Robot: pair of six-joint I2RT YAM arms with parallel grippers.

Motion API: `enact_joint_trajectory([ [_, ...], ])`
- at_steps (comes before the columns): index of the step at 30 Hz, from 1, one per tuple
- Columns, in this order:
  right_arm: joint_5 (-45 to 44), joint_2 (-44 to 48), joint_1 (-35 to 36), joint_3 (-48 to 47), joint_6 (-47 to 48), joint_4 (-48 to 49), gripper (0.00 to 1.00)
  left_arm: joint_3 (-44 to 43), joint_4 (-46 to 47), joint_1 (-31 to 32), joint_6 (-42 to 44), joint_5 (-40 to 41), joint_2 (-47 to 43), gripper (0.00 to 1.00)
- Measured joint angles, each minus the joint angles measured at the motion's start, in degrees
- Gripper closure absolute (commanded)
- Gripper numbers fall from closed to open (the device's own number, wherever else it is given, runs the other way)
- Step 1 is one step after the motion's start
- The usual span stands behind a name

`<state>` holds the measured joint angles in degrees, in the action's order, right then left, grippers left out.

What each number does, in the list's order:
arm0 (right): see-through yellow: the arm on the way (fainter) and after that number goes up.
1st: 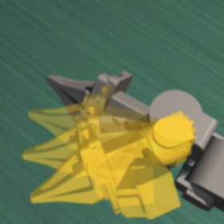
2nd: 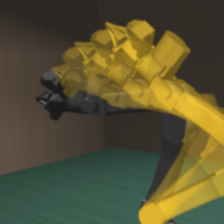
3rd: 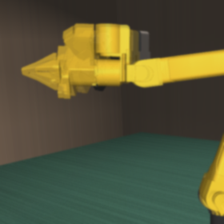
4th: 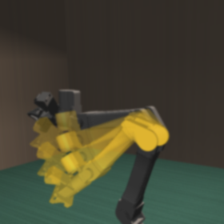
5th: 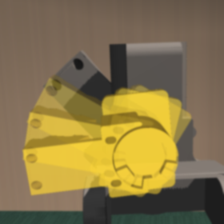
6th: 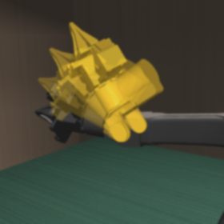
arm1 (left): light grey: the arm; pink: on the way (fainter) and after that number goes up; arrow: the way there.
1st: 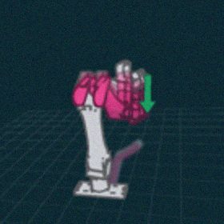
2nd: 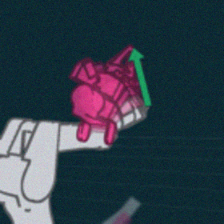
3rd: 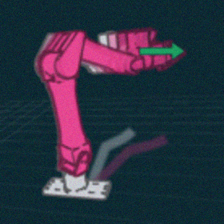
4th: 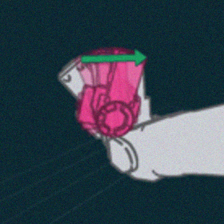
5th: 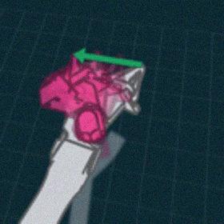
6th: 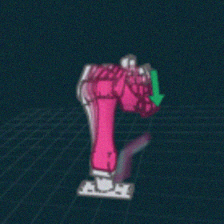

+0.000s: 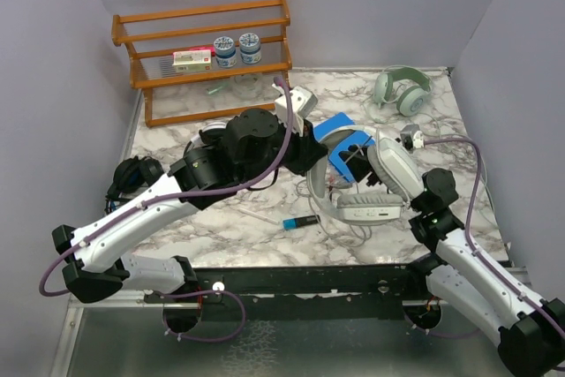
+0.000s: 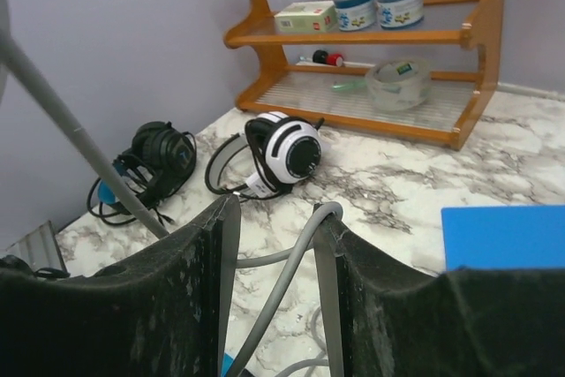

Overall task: Wrap the headphones
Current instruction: Wrap the headphones cable around the headphones.

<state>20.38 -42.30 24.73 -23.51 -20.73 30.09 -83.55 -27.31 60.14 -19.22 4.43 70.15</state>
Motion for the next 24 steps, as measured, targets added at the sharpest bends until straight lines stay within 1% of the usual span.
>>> enact_joint_trajectory([
  [6, 4.5, -1.6, 0.0, 0.4, -0.8, 6.1, 0.54, -6.1, -3.9, 0.0, -6.2, 2.4, 1.7, 1.00],
  [10, 8.4, -5.0, 0.0, 2.8, -3.3, 11.1, 0.56, -7.9, -3.0, -1.0, -11.2, 5.0, 1.7, 1.00],
  [13, 11.5, -8.5, 0.0, 5.4, -6.7, 15.5, 0.60, -7.9, -2.6, -2.8, -13.7, 5.6, 2.1, 1.00],
  [14, 12.5, -9.6, 0.0, 6.3, -8.0, 17.1, 0.61, -7.9, -2.5, -3.8, -14.8, 5.4, 2.4, 1.00],
  [16, 14.0, -11.3, 0.0, 8.2, -10.7, 20.5, 0.64, -7.3, -1.9, -8.0, -17.6, 3.3, 3.6, 1.00],
  [17, 14.8, -11.9, 0.0, 9.1, -12.0, 22.3, 0.66, -6.1, -0.9, -11.1, -19.8, 1.1, 4.2, 1.00],
  [20, 16.6, -12.9, 0.1, 11.3, -15.6, 26.9, 0.81, -1.1, 2.4, -18.3, -25.5, -2.7, 5.6, 1.00],
  [21, 17.1, -12.9, 0.2, 11.8, -16.3, 27.8, 0.84, 0.0, 2.8, -19.9, -26.6, -2.9, 6.2, 1.00],
  [24, 18.8, -12.9, 0.8, 12.0, -18.5, 29.4, 0.85, 1.2, 2.1, -22.1, -27.7, -2.4, 8.9, 1.00],
])
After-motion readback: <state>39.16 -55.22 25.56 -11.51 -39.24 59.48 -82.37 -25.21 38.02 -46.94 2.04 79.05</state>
